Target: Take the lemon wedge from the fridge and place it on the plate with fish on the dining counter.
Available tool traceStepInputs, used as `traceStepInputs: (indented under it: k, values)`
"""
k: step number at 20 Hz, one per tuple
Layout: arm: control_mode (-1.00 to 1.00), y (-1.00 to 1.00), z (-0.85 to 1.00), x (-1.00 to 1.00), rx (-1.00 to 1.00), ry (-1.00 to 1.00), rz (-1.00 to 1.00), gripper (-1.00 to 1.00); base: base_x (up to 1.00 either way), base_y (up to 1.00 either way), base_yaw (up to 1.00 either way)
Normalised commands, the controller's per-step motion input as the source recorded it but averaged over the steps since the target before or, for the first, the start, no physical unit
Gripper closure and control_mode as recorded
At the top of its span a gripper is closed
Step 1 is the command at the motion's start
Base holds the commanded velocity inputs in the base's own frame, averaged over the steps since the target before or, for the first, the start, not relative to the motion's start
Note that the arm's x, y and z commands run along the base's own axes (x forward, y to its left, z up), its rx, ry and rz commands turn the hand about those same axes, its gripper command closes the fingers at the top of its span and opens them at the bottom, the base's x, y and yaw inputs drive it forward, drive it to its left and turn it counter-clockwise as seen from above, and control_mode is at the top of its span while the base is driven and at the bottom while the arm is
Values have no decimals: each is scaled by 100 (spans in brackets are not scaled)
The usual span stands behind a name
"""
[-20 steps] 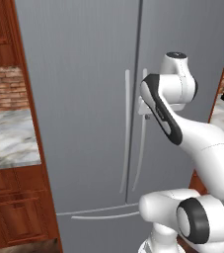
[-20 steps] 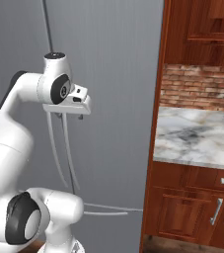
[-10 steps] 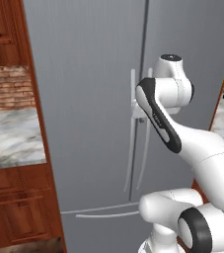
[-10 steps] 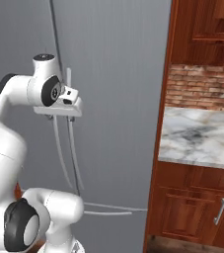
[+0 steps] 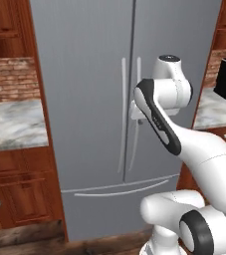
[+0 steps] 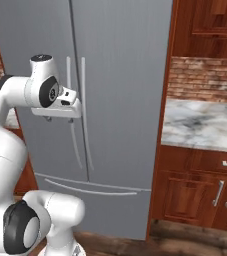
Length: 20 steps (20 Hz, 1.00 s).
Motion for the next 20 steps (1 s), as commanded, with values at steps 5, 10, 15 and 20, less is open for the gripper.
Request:
traceStepInputs:
  k: [5, 10, 15, 20]
  values:
    - [100, 0, 0, 0, 0, 0, 0, -100, -51, 0, 0]
    - [100, 0, 0, 0, 0, 0, 0, -100, -9, 0, 0]
    - [-100, 0, 0, 0, 0, 0, 0, -100, 0, 0, 0]
    - [-100, 0, 0, 0, 0, -1, 0, -100, 0, 0, 0]
